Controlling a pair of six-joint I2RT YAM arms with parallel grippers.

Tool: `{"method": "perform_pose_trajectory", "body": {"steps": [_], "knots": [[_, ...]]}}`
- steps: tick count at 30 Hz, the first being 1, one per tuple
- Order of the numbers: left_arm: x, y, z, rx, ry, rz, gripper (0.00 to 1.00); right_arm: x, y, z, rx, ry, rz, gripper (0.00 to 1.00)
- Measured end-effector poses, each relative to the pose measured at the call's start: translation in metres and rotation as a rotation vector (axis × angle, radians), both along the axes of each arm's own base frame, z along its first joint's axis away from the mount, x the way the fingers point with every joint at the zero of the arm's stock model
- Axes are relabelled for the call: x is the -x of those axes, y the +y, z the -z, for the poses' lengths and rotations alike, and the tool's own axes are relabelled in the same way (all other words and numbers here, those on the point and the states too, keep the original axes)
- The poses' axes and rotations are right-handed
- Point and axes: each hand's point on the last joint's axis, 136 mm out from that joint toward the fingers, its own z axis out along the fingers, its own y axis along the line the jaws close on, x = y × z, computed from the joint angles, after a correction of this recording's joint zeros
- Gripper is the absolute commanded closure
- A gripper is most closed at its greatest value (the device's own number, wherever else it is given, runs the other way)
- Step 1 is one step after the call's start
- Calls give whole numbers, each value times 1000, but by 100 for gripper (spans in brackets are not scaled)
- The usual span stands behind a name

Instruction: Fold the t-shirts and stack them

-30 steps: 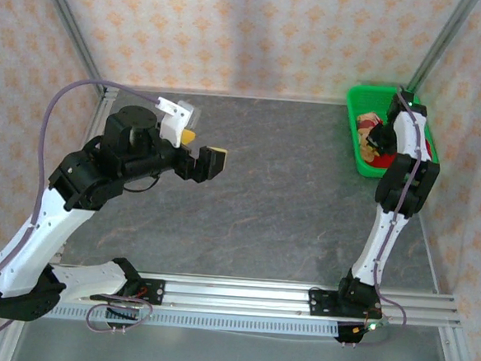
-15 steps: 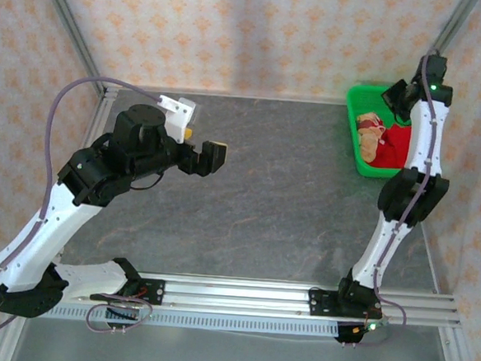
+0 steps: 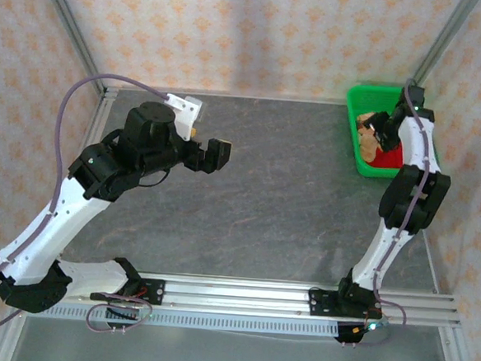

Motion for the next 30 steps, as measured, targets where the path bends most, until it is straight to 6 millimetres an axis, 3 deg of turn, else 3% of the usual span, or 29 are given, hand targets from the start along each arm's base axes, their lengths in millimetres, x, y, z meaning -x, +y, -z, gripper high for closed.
{"method": "perform_pose_trajectory", "body": {"steps": [6, 10, 11, 15, 18, 20, 25, 30], "knots": [[9, 13, -7, 19, -6, -37, 0, -8, -7, 51, 9, 73, 10, 28], [15, 23, -11, 29, -8, -67, 0, -18, -15, 64, 24, 79, 23, 36], [17, 25, -12, 32, -7, -74, 0, -20, -16, 68, 26, 83, 28, 40], [21, 34, -15, 40, -10, -101, 0, -21, -19, 86, 22, 106, 58, 79], [25, 39, -17, 45, -15, -113, 0, -23, -19, 89, 14, 91, 80, 96], [27, 42, -20, 48, -23, -120, 0, -25, -19, 89, 8, 68, 96, 100], [28, 44, -22, 51, -30, -125, 0, -20, -13, 65, -15, -55, 125, 100], [26, 42, -19, 49, -27, -122, 0, -12, -5, -8, 5, -295, 136, 100]]}}
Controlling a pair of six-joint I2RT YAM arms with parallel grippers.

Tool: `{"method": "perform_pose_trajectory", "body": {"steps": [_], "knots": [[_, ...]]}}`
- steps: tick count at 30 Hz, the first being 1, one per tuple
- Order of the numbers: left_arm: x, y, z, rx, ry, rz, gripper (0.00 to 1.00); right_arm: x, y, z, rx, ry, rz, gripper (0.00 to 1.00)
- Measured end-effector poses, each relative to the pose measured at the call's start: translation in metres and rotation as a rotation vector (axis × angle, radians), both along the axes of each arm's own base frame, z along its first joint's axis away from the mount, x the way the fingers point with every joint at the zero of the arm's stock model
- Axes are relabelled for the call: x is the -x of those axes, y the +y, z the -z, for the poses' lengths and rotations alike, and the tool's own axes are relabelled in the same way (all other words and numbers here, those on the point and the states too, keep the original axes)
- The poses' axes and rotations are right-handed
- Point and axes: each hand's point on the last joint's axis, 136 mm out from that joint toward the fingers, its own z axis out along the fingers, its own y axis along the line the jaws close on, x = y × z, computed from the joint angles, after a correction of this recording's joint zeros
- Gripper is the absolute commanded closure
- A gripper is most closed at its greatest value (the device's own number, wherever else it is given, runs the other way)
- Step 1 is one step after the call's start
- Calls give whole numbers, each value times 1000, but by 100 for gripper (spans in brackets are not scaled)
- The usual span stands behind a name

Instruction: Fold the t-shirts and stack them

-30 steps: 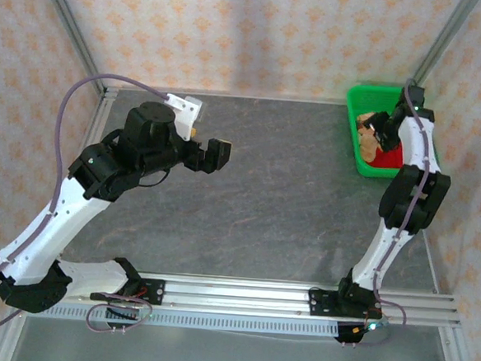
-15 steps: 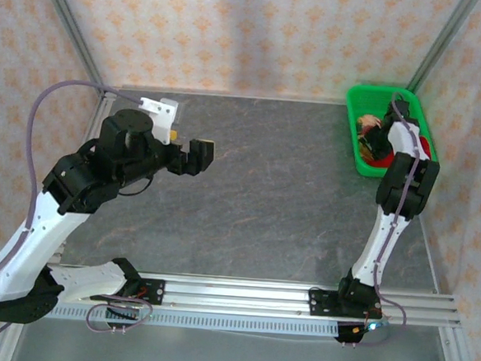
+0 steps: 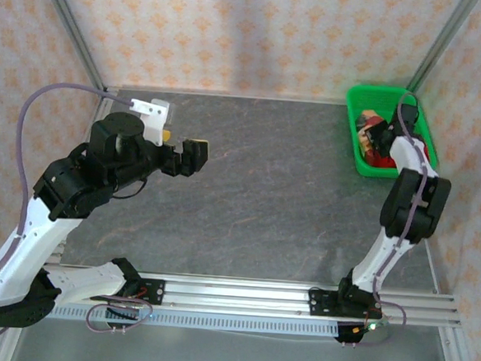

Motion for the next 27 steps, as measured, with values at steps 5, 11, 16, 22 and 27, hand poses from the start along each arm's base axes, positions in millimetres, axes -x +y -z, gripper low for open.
{"method": "perform_pose_trajectory", "body": {"steps": [5, 11, 16, 22, 27], "knots": [[-8, -10, 10, -15, 23, 23, 0, 18, 36, -83, 146, -260, -47, 100], [-15, -23, 17, -20, 40, 56, 0, 40, 91, -140, 314, -443, -121, 100], [-17, -26, 14, -9, 28, 63, 0, 41, 110, -201, 377, -567, -132, 100], [-28, -14, 9, 5, 8, 11, 0, 61, 162, -348, 251, -855, -203, 100], [-41, 14, -3, 14, -21, -96, 0, 101, 231, -452, -56, -1067, -361, 100]]}}
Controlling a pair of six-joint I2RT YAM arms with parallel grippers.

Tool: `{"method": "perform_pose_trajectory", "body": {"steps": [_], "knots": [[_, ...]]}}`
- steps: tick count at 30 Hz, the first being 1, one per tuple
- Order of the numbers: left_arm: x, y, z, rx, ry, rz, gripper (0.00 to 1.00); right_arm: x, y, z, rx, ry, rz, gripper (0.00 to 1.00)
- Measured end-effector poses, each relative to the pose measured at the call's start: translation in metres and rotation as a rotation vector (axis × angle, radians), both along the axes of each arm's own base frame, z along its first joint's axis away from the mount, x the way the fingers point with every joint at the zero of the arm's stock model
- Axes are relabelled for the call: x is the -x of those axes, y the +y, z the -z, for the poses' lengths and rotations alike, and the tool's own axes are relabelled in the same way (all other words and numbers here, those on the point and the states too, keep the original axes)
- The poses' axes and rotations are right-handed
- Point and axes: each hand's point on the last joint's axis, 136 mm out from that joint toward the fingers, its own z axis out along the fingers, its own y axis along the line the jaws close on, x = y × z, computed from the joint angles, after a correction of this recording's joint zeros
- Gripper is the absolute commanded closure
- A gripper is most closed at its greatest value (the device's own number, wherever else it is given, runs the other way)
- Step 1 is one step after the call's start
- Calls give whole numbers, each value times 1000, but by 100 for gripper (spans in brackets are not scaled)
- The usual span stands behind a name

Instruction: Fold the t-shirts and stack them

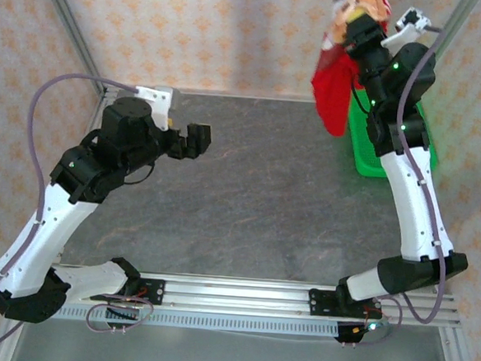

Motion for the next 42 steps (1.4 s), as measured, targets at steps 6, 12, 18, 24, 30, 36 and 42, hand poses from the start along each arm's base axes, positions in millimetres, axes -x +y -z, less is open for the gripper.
{"method": "perform_pose_trajectory", "body": {"steps": [6, 12, 18, 24, 30, 36, 42], "knots": [[8, 31, -32, -10, -103, -101, 0, 6, 64, 41, -143, 186, -240, 100], [28, 54, -39, -17, -157, -158, 0, -25, 69, 282, -190, 745, -139, 100], [24, 52, 26, -86, -30, -156, 0, -4, 49, 471, -105, 1156, 39, 73], [14, 33, 115, -126, 197, -122, 0, -6, 39, 472, -29, 1158, 91, 36], [12, 16, 174, -75, 405, -107, 2, 1, 34, 431, 109, 1081, 57, 20], [17, 18, 262, 29, 692, -181, 19, 42, 33, 387, 246, 991, -76, 11], [18, 6, 311, 146, 857, -216, 29, 103, 12, 412, 351, 1065, -120, 11]]}}
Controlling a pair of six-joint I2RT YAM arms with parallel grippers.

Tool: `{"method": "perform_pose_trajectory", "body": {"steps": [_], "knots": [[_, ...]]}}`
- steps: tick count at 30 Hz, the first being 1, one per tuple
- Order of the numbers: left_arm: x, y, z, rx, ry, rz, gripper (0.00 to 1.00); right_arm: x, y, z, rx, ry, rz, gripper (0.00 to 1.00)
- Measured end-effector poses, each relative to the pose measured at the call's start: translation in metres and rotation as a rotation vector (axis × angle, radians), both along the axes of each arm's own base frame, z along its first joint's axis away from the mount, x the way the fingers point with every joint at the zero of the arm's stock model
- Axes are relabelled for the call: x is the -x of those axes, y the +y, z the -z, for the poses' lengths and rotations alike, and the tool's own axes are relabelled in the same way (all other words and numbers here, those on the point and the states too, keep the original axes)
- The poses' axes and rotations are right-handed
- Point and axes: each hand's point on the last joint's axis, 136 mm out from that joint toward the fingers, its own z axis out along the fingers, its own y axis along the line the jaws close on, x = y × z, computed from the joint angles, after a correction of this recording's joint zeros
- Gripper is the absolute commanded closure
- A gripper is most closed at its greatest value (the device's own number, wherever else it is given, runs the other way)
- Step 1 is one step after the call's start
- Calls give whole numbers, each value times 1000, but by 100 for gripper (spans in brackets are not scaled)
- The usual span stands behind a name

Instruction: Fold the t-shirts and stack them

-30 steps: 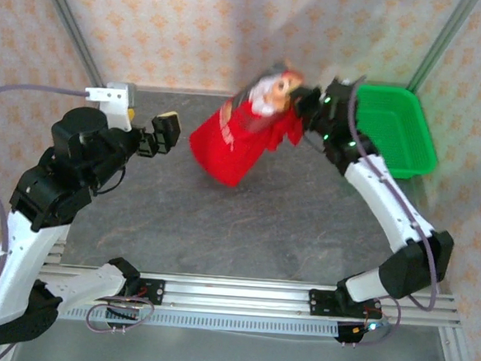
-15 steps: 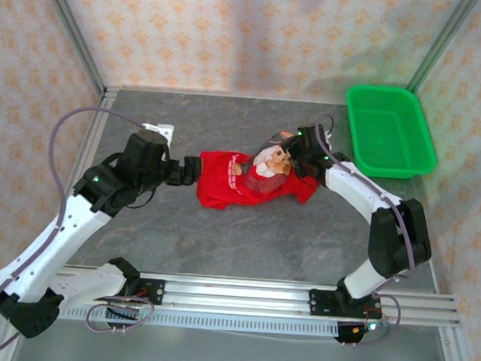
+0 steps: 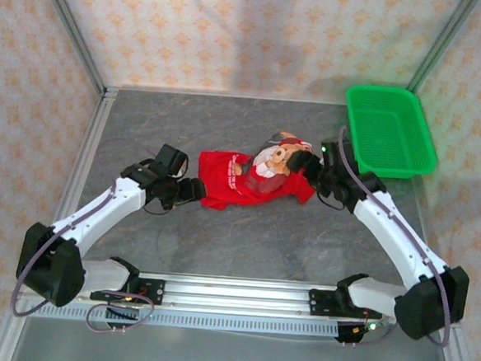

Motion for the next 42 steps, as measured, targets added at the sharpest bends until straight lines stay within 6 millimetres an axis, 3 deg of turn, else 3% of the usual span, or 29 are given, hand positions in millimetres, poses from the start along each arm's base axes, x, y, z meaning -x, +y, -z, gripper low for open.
{"method": "perform_pose_trajectory", "body": {"steps": [4, 9, 19, 27, 33, 37, 42], "knots": [[-11, -13, 8, 61, 4, -15, 35, 30, -18, 42, 27, 119, 14, 13], [-20, -24, 21, 109, 40, -27, 42, 45, -37, 85, 27, 249, 68, 17], [-7, -39, 54, 132, 126, -47, 44, 37, -30, 120, 15, 346, 60, 33], [-24, -51, 76, 156, 132, -88, 53, 17, -25, 142, 7, 353, 70, 41], [-31, -54, 89, 142, 167, -105, 78, 0, -26, 155, 37, 365, 85, 57], [-41, -59, 87, 135, 145, -82, 99, -14, -27, 154, 53, 342, 96, 89], [-54, -52, 74, 114, 92, -69, 100, -29, -35, 133, 60, 278, 143, 100]]}}
